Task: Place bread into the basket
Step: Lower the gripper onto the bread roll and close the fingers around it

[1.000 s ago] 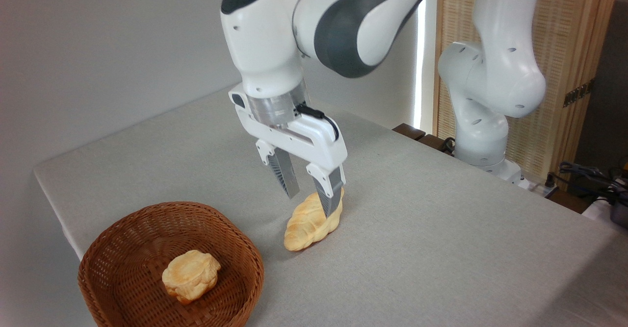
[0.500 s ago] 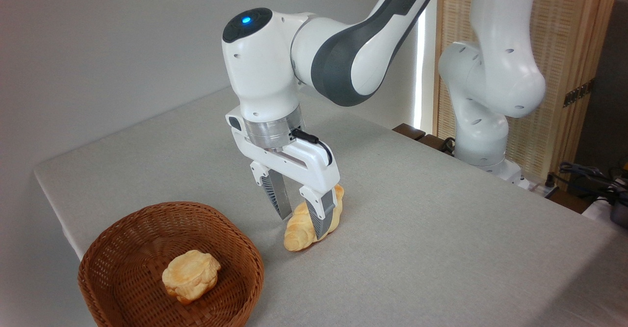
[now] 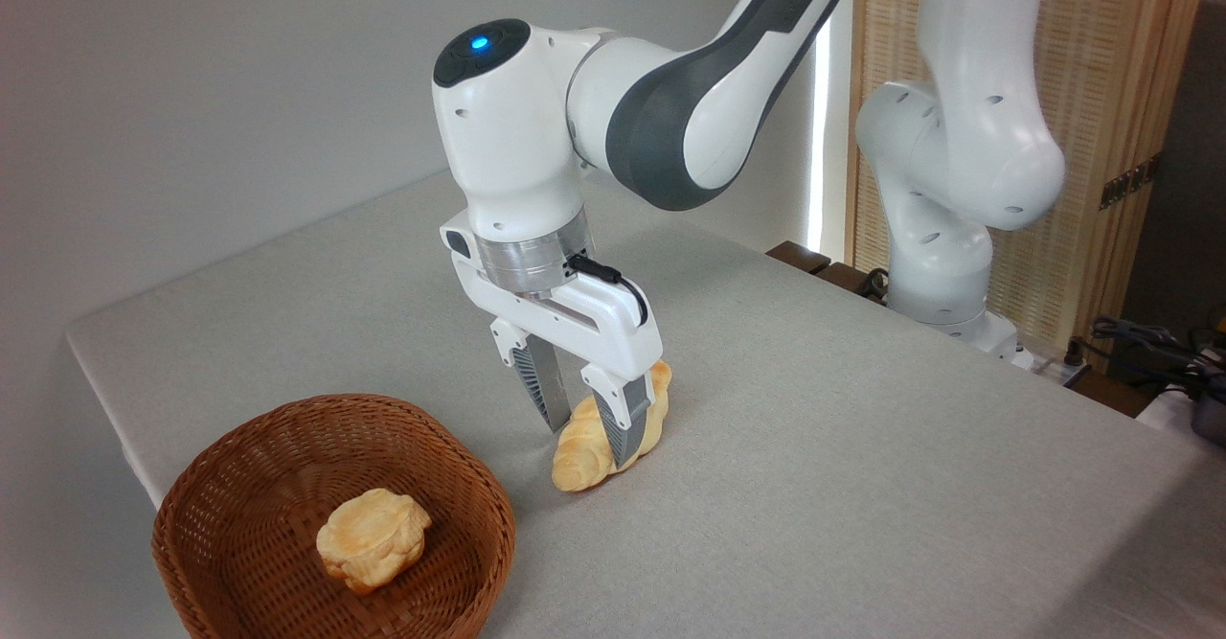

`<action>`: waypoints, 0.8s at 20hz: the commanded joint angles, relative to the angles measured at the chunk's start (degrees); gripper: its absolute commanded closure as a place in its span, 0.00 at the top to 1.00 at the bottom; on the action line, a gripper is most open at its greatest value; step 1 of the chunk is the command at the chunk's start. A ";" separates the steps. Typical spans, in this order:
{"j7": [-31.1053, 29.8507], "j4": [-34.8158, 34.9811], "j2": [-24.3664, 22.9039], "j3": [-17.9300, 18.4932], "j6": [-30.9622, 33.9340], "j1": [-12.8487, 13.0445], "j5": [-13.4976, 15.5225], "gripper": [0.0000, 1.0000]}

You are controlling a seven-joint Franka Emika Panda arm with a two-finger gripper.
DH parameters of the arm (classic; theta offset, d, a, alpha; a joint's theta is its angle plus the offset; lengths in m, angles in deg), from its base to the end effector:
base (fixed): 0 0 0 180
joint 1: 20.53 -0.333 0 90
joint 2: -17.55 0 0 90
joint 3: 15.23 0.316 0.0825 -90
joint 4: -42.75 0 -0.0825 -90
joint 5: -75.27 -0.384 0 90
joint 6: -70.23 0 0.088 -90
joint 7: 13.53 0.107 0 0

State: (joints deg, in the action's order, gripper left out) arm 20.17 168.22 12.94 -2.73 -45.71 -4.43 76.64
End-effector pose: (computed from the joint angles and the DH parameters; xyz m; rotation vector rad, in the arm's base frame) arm 0.5064 -0.0322 0.4134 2.9227 -0.9703 -0.1154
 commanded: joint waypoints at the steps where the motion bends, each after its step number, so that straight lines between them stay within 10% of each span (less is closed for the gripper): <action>1: -0.04 -0.04 0.04 0.33 -0.86 0.42 -0.67 0.41; 16: 0.23 -2.32 -0.22 0.24 0.37 0.42 -0.84 0.41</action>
State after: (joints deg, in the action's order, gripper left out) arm 20.19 167.93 12.92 -2.74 -45.72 -4.41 76.61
